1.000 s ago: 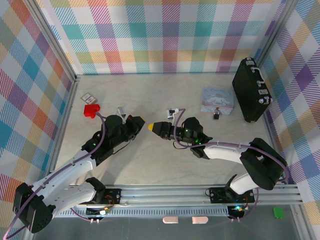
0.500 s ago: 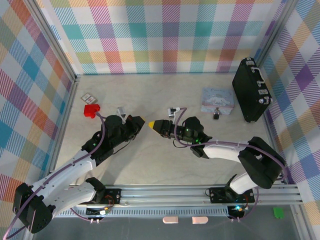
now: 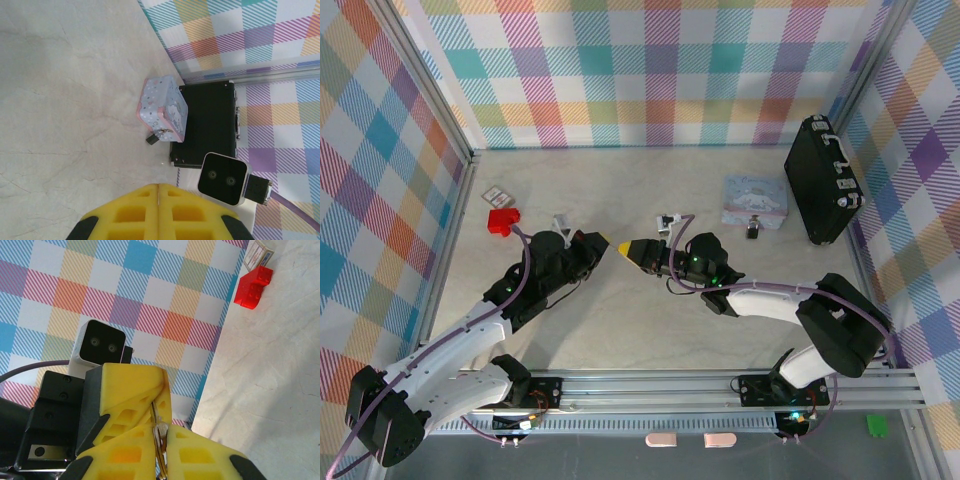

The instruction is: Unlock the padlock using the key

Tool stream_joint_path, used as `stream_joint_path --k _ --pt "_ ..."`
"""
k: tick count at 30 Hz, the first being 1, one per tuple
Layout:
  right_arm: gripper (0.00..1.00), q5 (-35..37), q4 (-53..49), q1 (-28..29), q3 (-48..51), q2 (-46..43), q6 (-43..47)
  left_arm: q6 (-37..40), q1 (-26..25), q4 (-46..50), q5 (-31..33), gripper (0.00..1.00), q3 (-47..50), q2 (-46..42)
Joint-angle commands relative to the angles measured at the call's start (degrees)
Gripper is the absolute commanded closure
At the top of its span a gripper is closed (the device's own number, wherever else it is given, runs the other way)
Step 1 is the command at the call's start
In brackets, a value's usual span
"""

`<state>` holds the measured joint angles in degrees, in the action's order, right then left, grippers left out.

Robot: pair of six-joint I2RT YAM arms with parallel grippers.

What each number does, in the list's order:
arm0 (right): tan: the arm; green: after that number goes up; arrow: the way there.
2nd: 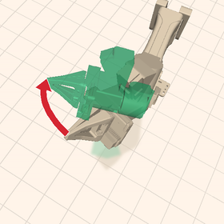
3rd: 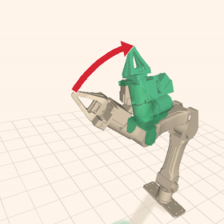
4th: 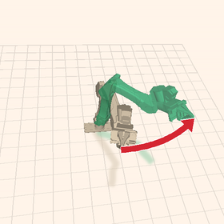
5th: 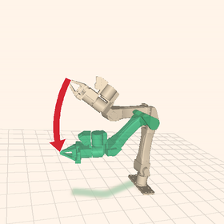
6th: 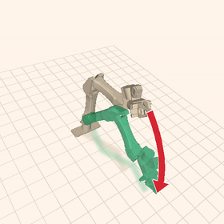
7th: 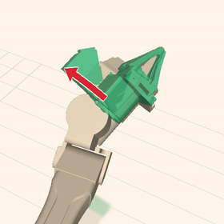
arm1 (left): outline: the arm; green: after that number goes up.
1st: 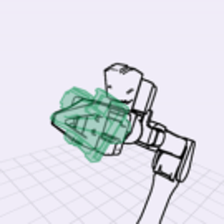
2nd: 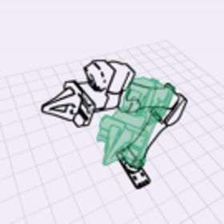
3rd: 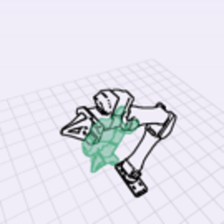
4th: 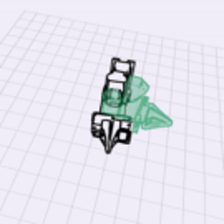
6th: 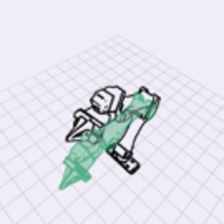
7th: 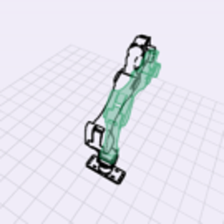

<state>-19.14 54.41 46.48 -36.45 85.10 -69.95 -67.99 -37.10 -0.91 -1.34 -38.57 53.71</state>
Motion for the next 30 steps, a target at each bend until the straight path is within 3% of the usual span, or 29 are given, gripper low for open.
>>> stream_joint_path --k 1,9,17,30 --pt "0.92 0.8 2.7 -0.1 -0.8 0.3 -1.5 0.0 -1.6 -3.0 -0.6 1.0 1.0 -1.2" --pt "0.96 0.9 -0.6 -0.2 -2.3 -0.4 -2.0 1.8 -3.4 -5.2 -0.2 0.98 0.8 -0.1" --pt "0.86 0.4 -1.1 -0.2 -3.0 -0.4 -3.3 2.3 -4.6 -7.1 0.8 0.98 1.3 0.4" --pt "0.81 -1.3 0.3 -0.2 -3.9 -0.3 -4.1 2.9 -5.2 -8.0 1.5 0.99 1.6 1.3"
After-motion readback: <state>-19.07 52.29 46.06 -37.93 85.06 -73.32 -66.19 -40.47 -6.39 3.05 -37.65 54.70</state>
